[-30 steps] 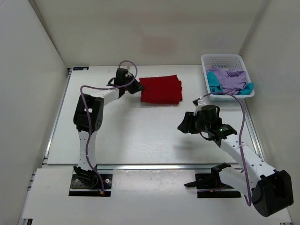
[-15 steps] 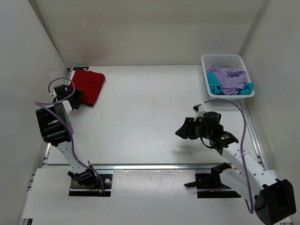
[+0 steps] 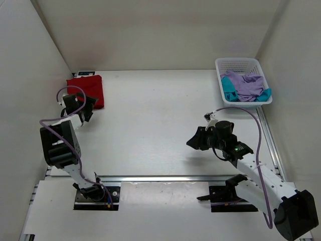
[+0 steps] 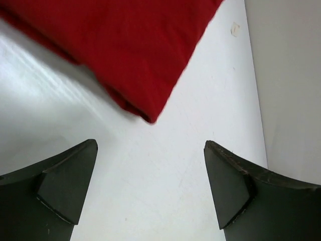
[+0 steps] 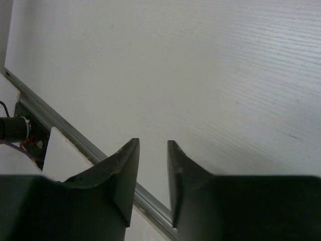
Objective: Fold and stack the t-shirts
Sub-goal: Put the neatly folded tshirt into the corner of the board with the left arm, then grab crumpled tshirt from bin with the right arm
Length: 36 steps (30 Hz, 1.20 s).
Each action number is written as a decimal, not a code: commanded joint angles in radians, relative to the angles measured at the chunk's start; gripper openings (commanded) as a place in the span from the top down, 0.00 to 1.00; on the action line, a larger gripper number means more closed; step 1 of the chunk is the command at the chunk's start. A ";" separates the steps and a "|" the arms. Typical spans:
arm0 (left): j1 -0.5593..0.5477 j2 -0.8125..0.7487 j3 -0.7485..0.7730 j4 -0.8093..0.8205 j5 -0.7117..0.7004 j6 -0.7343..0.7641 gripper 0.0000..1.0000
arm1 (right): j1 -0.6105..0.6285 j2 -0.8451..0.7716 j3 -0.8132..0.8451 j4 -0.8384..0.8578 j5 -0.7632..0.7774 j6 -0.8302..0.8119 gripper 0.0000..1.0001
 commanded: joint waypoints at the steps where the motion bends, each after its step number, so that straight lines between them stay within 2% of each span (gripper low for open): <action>1: -0.075 -0.119 -0.060 0.038 -0.048 0.002 0.01 | 0.014 0.005 0.059 0.016 0.055 -0.030 0.75; 3: -0.166 -0.175 -0.057 0.033 -0.070 0.075 0.02 | 0.008 0.024 0.126 -0.013 0.127 -0.041 0.87; 5: -0.366 -0.196 0.010 -0.051 -0.078 0.190 0.01 | 0.008 0.057 0.178 -0.025 0.228 -0.064 0.99; 6: -0.420 -0.217 0.062 -0.086 -0.110 0.265 0.02 | -0.006 0.084 0.221 -0.031 0.248 -0.058 1.00; 8: -0.650 -0.256 0.110 -0.142 -0.156 0.341 0.01 | -0.050 0.175 0.330 -0.089 0.276 -0.096 0.99; 10: -0.782 -0.273 0.132 -0.200 -0.174 0.383 0.03 | -0.110 0.248 0.423 -0.169 0.283 -0.110 0.97; 11: -0.854 -0.282 0.132 -0.215 -0.149 0.405 0.11 | -0.128 0.261 0.459 -0.212 0.296 -0.142 0.96; 12: -0.899 -0.296 0.114 -0.220 -0.112 0.403 0.29 | -0.138 0.294 0.514 -0.252 0.323 -0.162 0.94; 13: -0.916 -0.314 0.073 -0.215 -0.060 0.390 0.40 | -0.142 0.323 0.570 -0.266 0.398 -0.191 0.92; 14: -0.936 -0.331 0.051 -0.209 -0.031 0.381 0.52 | -0.139 0.340 0.615 -0.301 0.483 -0.217 0.85; 16: -0.959 -0.348 -0.045 -0.192 0.075 0.352 0.56 | -0.176 0.382 0.663 -0.317 0.503 -0.242 0.66; 17: -0.961 -0.350 -0.063 -0.192 0.109 0.350 0.55 | -0.213 0.394 0.680 -0.329 0.477 -0.248 0.47; 18: -0.965 -0.345 -0.098 -0.201 0.159 0.347 0.53 | -0.227 0.408 0.712 -0.341 0.472 -0.240 0.45; 19: -0.968 -0.353 -0.144 -0.194 0.204 0.338 0.52 | -0.237 0.417 0.727 -0.338 0.481 -0.254 0.45; 22: -0.988 -0.383 -0.227 -0.162 0.263 0.355 0.48 | -0.265 0.399 0.715 -0.286 0.458 -0.288 0.61; 25: -1.027 -0.409 -0.271 -0.157 0.261 0.367 0.45 | -0.360 0.361 0.733 -0.245 0.252 -0.296 0.75; 27: -1.048 -0.413 -0.294 -0.115 0.264 0.347 0.45 | -0.499 0.307 0.673 -0.140 0.040 -0.239 0.75; 29: -1.062 -0.406 -0.299 -0.076 0.296 0.329 0.44 | -0.575 0.291 0.689 -0.102 0.017 -0.219 0.76; 31: -1.080 -0.402 -0.301 -0.036 0.318 0.309 0.43 | -0.583 0.371 0.779 -0.209 0.236 -0.259 0.75; 34: -1.096 -0.408 -0.313 -0.014 0.320 0.292 0.42 | -0.590 0.549 0.904 -0.260 0.354 -0.302 0.74; 36: -1.100 -0.419 -0.327 -0.027 0.307 0.297 0.41 | -0.619 0.644 0.922 -0.205 0.426 -0.299 0.69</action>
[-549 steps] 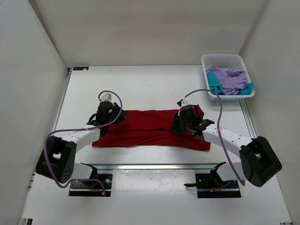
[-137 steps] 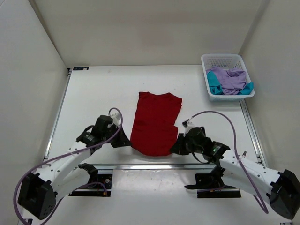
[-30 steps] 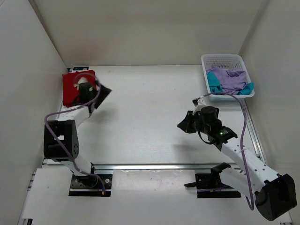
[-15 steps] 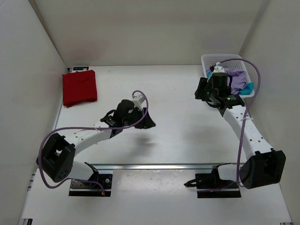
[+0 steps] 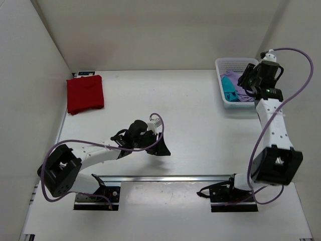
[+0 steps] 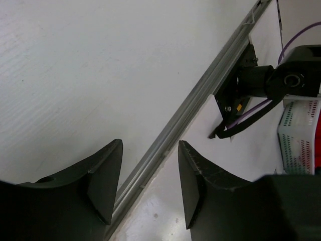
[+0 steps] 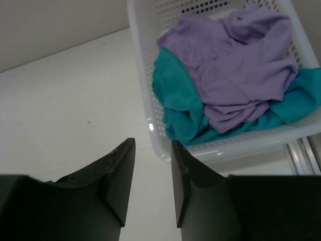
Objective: Fold and stack the t-shirts
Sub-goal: Grab crumpled tshirt from bin with the right arm
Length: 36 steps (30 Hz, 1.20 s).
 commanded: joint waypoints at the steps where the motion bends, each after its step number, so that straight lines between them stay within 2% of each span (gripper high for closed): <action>1: -0.004 -0.048 -0.015 0.034 0.037 -0.007 0.41 | -0.043 0.152 0.023 0.068 0.139 -0.006 0.66; 4: -0.018 -0.038 -0.019 0.040 0.069 0.007 0.41 | -0.116 0.251 0.101 0.106 0.143 0.032 0.62; 7: -0.027 -0.022 -0.012 0.040 0.087 0.004 0.40 | -0.124 0.435 0.236 0.034 0.240 0.012 0.60; 10: -0.004 -0.018 -0.021 0.043 0.100 -0.005 0.40 | -0.139 0.515 0.299 0.030 0.278 0.023 0.54; 12: 0.003 -0.010 -0.025 0.049 0.098 -0.004 0.40 | -0.149 0.548 0.308 0.046 0.245 0.035 0.51; 16: 0.017 -0.001 -0.018 0.054 0.115 -0.010 0.41 | -0.176 0.673 0.431 -0.013 0.200 0.073 0.50; 18: 0.028 0.004 -0.022 0.058 0.104 -0.011 0.41 | -0.178 0.695 0.439 0.003 0.174 0.084 0.51; 20: 0.040 0.010 -0.027 0.061 0.103 -0.015 0.41 | -0.184 0.718 0.446 0.009 0.153 0.096 0.53; 23: 0.039 0.022 -0.024 0.073 0.117 -0.024 0.41 | -0.184 0.732 0.471 -0.002 0.122 0.104 0.67; 24: 0.039 0.022 -0.025 0.075 0.114 -0.024 0.42 | -0.187 0.736 0.486 -0.008 0.117 0.107 0.73; 26: 0.039 0.024 -0.027 0.070 0.107 -0.022 0.41 | -0.189 0.735 0.509 -0.026 0.114 0.097 0.97; 27: 0.049 0.022 -0.030 0.072 0.109 -0.024 0.41 | -0.187 0.729 0.520 -0.022 0.116 0.098 1.00; 33: 0.060 0.010 -0.042 0.090 0.112 -0.042 0.41 | -0.155 0.561 0.502 0.029 0.107 0.058 1.00; 36: 0.057 -0.002 -0.033 0.089 0.110 -0.042 0.41 | -0.144 0.465 0.546 0.013 0.101 0.050 1.00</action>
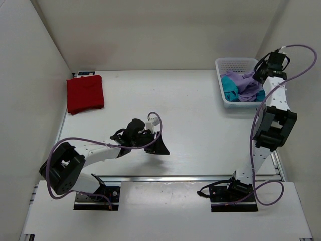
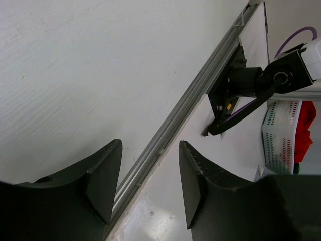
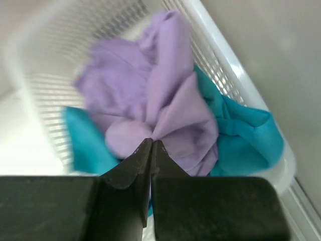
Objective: Fold and stack the t-shirts
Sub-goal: Grab crumpled tshirt from bin with the right arm, then move the tshirt to the center of the board
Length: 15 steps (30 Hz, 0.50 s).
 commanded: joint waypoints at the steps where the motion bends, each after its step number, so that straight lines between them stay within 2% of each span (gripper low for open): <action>1: 0.010 -0.037 -0.006 0.031 0.014 -0.010 0.40 | 0.021 -0.224 0.091 0.049 -0.036 -0.028 1.00; 4: 0.020 -0.064 -0.015 0.038 0.014 -0.033 0.40 | 0.065 -0.350 0.102 0.066 -0.047 -0.039 1.00; 8: 0.076 -0.103 -0.056 0.098 0.051 -0.108 0.40 | 0.215 -0.555 0.104 0.110 -0.027 -0.092 1.00; 11: 0.137 -0.129 -0.078 0.120 0.058 -0.136 0.39 | 0.411 -0.701 0.092 0.182 0.054 -0.183 1.00; 15: 0.256 -0.158 -0.087 0.133 0.089 -0.177 0.39 | 0.836 -0.789 0.087 0.264 0.216 -0.373 1.00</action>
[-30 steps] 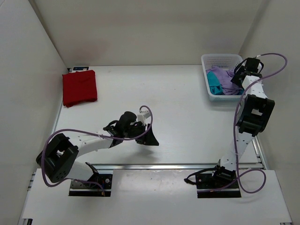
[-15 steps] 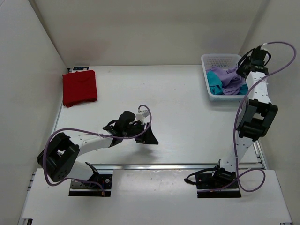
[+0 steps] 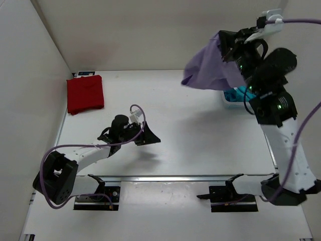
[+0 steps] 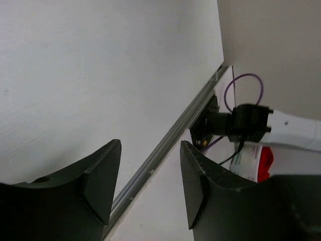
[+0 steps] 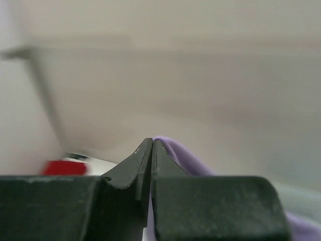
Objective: Fold and stack the t-shirts
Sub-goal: Move the tshirt to the center of the board
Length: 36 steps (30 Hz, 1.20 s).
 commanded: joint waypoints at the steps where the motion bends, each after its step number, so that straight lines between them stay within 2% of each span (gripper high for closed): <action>1: 0.111 -0.050 -0.017 0.049 0.044 -0.051 0.39 | 0.297 -0.062 0.040 0.141 0.183 -0.203 1.00; 2: 0.148 -0.055 -0.014 0.046 0.053 -0.060 0.39 | 0.391 -0.068 0.039 0.146 0.209 -0.242 1.00; 4: 0.206 -0.050 -0.011 0.043 0.056 -0.071 0.39 | 0.483 -0.050 0.060 0.126 0.184 -0.235 1.00; 6: 0.287 -0.050 -0.020 0.066 0.081 -0.113 0.39 | 0.525 -0.042 0.068 0.114 0.173 -0.239 1.00; 7: 0.309 -0.044 -0.042 0.081 0.098 -0.149 0.39 | 0.517 -0.034 0.054 0.112 0.162 -0.216 1.00; 9: 0.379 -0.041 -0.060 0.153 0.125 -0.198 0.40 | 0.377 -0.039 -0.019 0.100 0.066 -0.097 1.00; 10: 0.392 -0.041 -0.059 0.161 0.125 -0.201 0.40 | 0.322 -0.057 -0.093 0.104 0.018 -0.030 1.00; 12: 0.424 -0.039 -0.051 0.135 0.113 -0.193 0.39 | 0.033 -0.097 -0.281 0.188 -0.264 0.237 1.00; 14: 0.430 -0.039 -0.050 0.152 0.101 -0.209 0.39 | -0.096 -0.149 -0.599 0.299 -0.383 0.403 1.00; 15: 0.438 -0.035 -0.053 0.171 0.095 -0.224 0.39 | -0.148 -0.162 -0.672 0.352 -0.398 0.478 1.00; 18: 0.418 -0.007 -0.030 0.193 0.035 -0.243 0.40 | -0.185 -0.212 -1.137 0.535 -0.428 0.650 1.00; 21: 0.377 0.051 0.025 0.201 -0.045 -0.242 0.39 | -0.149 -0.244 -1.344 0.559 -0.358 0.683 1.00; 24: 0.317 0.114 0.122 0.173 -0.140 -0.204 0.38 | -0.101 -0.342 -1.423 0.471 -0.263 0.651 0.90; 26: 0.285 0.158 0.195 0.121 -0.165 -0.187 0.38 | -0.095 -0.404 -1.442 0.389 -0.212 0.626 0.75; 29: 0.263 0.191 0.260 0.080 -0.148 -0.164 0.39 | -0.078 -0.471 -1.417 0.313 -0.096 0.551 0.67; 31: 0.246 0.140 0.236 0.014 -0.198 -0.108 0.39 | -0.055 -0.472 -1.403 0.311 -0.108 0.505 0.73; 32: 0.246 0.114 0.222 -0.046 -0.218 -0.054 0.38 | -0.049 -0.455 -1.390 0.324 -0.147 0.479 0.83; 35: 0.245 0.002 0.112 -0.162 -0.278 0.047 0.37 | 0.055 -0.308 -1.261 0.312 -0.163 0.383 0.96; 36: 0.246 -0.016 0.066 -0.216 -0.290 0.087 0.37 | 0.097 -0.232 -1.229 0.255 -0.146 0.364 0.99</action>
